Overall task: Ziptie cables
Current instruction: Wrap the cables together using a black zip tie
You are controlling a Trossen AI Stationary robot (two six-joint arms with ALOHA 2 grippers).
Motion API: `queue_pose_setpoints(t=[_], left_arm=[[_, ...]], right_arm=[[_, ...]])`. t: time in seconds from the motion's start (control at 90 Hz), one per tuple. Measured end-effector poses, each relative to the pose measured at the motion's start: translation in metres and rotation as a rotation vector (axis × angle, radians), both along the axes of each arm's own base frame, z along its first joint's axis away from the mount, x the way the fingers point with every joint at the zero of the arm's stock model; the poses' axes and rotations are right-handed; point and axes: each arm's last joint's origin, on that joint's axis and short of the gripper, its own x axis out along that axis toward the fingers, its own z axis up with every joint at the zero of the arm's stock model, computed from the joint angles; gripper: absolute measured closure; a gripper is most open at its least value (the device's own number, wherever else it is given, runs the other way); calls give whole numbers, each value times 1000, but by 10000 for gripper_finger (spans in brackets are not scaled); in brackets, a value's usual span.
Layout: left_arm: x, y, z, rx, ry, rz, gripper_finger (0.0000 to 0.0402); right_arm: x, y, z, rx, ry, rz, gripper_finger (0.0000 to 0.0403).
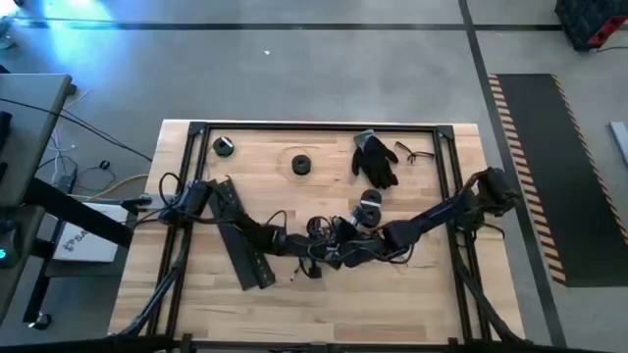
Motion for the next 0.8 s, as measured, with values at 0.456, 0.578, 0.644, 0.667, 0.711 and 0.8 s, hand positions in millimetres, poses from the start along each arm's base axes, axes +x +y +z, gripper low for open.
queue_pose_setpoints(t=[0.456,0.578,0.644,0.667,0.711,0.8], left_arm=[[-2,0,15,-12,26,-35,217],[-4,0,18,-25,57,-21,202],[-5,1,19,-35,75,-16,200],[-5,0,19,-39,79,-14,200],[-6,-1,19,-45,85,-13,200],[-8,-5,20,-51,84,-21,202]], right_arm=[[-6,5,-4,-42,71,34,403],[-8,10,-4,-45,72,51,403],[-9,12,-4,-47,76,56,403],[-10,12,-4,-49,79,57,403],[-10,12,-5,-53,85,57,403],[-12,12,-6,-60,98,58,403]])
